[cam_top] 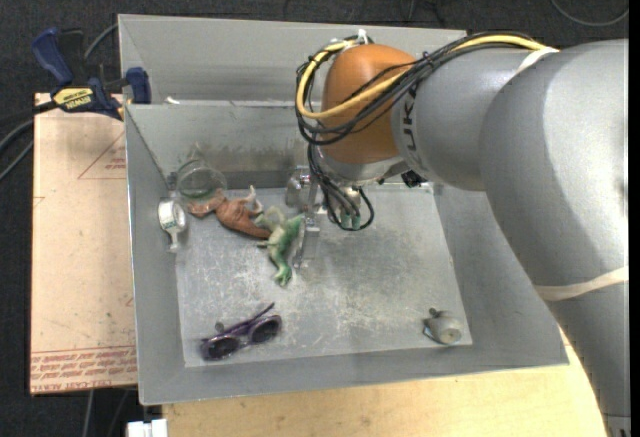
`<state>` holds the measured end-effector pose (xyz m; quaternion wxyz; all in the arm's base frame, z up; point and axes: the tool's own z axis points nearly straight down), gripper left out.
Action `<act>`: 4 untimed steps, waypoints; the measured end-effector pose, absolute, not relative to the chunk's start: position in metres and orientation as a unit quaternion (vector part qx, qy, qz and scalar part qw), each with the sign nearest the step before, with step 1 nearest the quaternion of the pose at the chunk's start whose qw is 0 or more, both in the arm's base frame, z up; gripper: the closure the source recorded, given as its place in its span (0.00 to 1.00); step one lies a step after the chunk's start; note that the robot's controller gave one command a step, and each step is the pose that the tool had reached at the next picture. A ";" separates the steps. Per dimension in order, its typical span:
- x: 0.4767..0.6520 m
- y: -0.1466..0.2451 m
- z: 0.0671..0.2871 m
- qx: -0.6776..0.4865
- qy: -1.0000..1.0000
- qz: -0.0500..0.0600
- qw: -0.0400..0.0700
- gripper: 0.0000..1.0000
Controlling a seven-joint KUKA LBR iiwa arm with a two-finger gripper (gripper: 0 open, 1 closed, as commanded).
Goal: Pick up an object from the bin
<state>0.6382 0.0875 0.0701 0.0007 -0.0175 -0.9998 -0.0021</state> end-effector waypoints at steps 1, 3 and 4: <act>0.639 0.118 0.070 0.103 -0.995 -0.002 0.001 1.00; 0.634 0.111 0.146 0.109 -0.994 -0.002 -0.004 1.00; 0.638 0.128 0.203 0.133 -0.991 -0.002 0.000 1.00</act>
Offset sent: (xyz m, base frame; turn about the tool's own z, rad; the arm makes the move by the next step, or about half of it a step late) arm 0.0000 0.0000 0.0000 0.0000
